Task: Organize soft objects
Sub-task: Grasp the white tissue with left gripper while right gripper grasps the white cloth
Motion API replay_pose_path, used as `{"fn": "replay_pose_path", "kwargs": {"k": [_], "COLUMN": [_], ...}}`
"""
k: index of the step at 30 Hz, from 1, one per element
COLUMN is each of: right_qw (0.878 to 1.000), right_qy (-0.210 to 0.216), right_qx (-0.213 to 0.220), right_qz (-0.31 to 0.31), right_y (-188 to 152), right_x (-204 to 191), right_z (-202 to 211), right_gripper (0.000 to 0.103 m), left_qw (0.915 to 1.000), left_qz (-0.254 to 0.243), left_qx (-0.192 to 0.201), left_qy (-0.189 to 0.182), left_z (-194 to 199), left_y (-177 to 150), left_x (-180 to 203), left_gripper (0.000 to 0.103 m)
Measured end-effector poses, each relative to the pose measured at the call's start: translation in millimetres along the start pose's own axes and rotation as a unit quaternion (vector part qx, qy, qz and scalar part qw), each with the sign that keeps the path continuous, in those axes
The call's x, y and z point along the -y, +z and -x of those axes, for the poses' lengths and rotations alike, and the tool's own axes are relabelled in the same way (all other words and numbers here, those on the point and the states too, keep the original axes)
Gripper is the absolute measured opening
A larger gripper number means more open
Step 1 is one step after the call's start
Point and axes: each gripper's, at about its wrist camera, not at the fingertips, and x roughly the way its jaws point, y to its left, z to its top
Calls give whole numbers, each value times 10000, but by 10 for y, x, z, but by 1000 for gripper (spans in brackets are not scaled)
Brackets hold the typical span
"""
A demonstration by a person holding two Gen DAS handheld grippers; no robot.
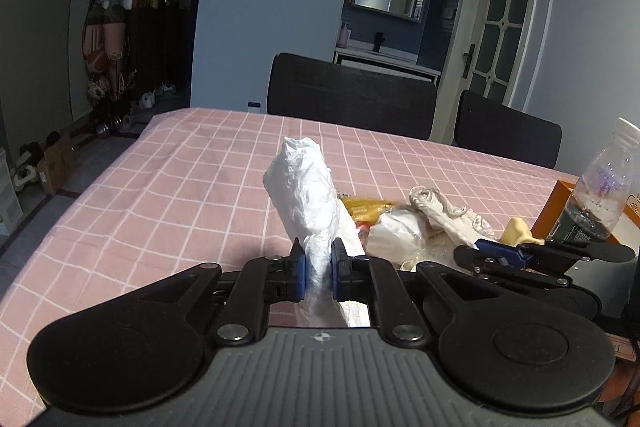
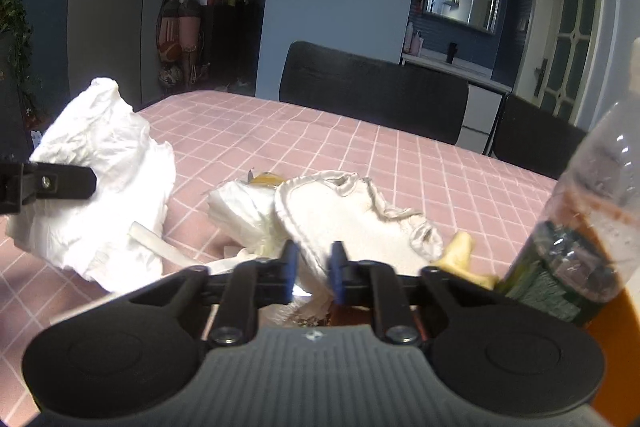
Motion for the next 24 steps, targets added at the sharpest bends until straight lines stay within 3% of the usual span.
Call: {"fn": "replay_pose_path", "kwargs": {"k": [3, 14, 19, 24], "right_qw": [9995, 9958, 9897, 9836], "right_qy": [-132, 405, 974, 1234], "right_qx": [228, 786, 713, 315], "right_qz": [185, -247, -774, -1280], "right_y": [26, 184, 97, -132], "right_x": [-14, 148, 339, 538], "right_z": [157, 1141, 1493, 1560], "right_gripper": [4, 2, 2, 3], "left_qw": [9999, 9988, 9984, 9982], "left_qz": [-8, -215, -245, -239], "left_qx": [104, 389, 304, -2], "left_qy": [-16, -211, -417, -554], "left_z": [75, 463, 591, 590], "left_y": [46, 82, -12, -202], "left_x": [30, 269, 357, 392], "left_gripper": [12, 12, 12, 13]}}
